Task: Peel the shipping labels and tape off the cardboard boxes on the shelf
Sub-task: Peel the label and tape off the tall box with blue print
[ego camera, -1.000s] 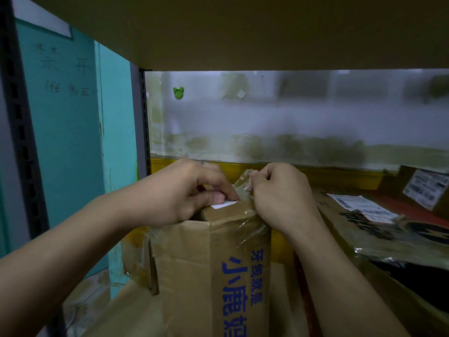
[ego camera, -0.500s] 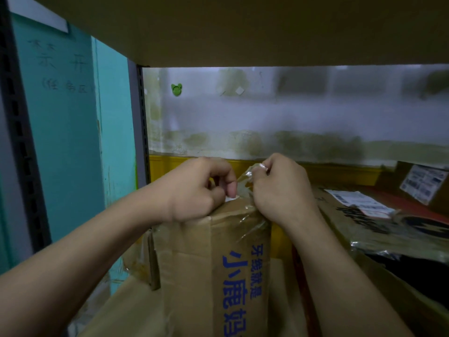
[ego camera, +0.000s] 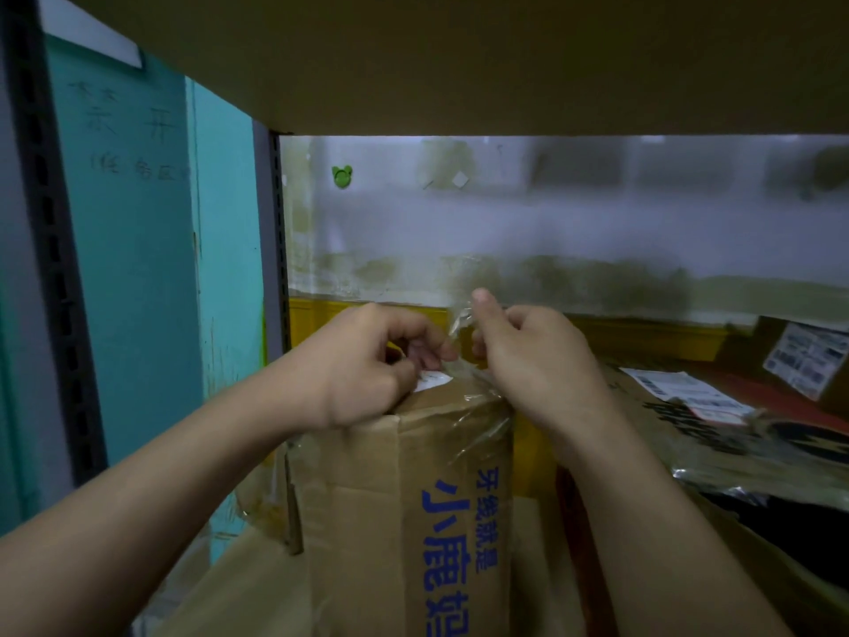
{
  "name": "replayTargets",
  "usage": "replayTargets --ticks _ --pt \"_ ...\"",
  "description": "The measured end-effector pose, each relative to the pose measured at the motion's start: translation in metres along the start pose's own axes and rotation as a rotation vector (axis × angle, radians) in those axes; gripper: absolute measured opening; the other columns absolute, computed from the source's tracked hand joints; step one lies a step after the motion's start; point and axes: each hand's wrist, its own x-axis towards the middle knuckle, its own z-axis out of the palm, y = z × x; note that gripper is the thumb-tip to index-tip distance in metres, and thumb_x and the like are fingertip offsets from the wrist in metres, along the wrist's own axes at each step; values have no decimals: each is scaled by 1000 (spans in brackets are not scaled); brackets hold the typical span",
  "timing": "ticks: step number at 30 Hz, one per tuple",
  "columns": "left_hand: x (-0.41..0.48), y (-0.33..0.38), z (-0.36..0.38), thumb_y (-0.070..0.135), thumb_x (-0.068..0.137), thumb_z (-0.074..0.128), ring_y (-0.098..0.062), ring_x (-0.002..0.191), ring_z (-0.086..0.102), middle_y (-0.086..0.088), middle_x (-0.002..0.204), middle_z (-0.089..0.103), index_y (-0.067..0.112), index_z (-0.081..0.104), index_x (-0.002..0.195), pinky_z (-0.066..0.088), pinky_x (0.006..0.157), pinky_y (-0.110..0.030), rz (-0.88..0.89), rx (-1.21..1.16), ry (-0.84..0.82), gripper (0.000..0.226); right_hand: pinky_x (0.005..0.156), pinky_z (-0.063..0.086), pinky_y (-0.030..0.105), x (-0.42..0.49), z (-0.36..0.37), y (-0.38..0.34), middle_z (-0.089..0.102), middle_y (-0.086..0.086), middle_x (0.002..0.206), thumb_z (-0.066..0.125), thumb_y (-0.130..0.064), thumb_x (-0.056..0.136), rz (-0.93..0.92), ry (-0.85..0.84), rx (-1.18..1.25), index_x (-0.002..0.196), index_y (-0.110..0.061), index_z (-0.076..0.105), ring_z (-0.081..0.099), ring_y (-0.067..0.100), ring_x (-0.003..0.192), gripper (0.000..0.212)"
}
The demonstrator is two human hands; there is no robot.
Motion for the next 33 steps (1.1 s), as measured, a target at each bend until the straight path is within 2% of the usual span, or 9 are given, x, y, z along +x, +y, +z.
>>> replayTargets --ticks 3,7,9,12,15,19,22,26,33 --pt "0 -1 -1 -17 82 46 -1 89 63 8 91 71 35 68 94 50 81 -16 -46 -40 -5 57 73 52 41 -4 -3 0 71 8 75 46 -70 86 7 -86 43 82 -4 71 65 23 73 70" --pt "0 -2 -1 -17 81 45 2 90 61 7 95 71 28 70 106 45 75 -6 -60 -34 5 58 69 53 35 -4 -5 1 71 -6 70 77 -51 74 40 -183 -9 72 -19 74 66 10 74 32" --pt "0 -2 -1 -17 83 46 1 91 62 4 98 72 24 71 110 47 77 -8 -63 -52 1 55 62 49 30 -2 -4 -3 69 -5 68 83 -43 70 28 -171 -42 69 -18 73 64 10 71 27" --pt "0 -4 0 -10 88 51 2 93 62 9 99 71 26 71 113 47 79 -9 -69 -36 8 48 58 46 29 1 -2 -10 66 -3 63 81 -39 75 -18 -154 -144 64 -15 69 62 14 66 28" --pt "-2 -5 0 -1 91 54 0 94 63 12 100 70 26 70 113 50 80 -16 -65 5 40 38 64 51 36 2 1 -15 67 9 70 72 -34 85 -37 -161 -218 70 -8 68 63 24 72 30" --pt "-5 -6 -2 9 91 59 7 76 59 12 92 70 30 69 95 42 65 -10 -64 48 64 24 69 54 43 5 1 -11 68 19 80 70 -24 83 10 -167 -165 75 1 68 64 33 82 27" --pt "-4 -4 -2 11 92 59 9 76 59 13 93 70 31 70 91 45 67 -10 -56 81 48 23 68 54 44 9 -2 -9 66 19 75 71 -22 80 50 -187 -132 75 1 70 64 32 78 23" --pt "-5 0 -2 9 91 58 2 84 62 14 94 72 31 75 94 49 76 -17 -32 80 37 28 56 36 29 11 -7 -9 47 7 55 73 -17 78 96 -225 -69 62 0 63 46 16 56 26" --pt "-3 3 0 5 90 57 -2 84 62 13 93 71 29 77 91 49 77 -25 20 124 28 31 58 38 34 14 -10 -2 46 8 52 73 -11 76 149 -243 27 51 -9 59 45 18 51 29"
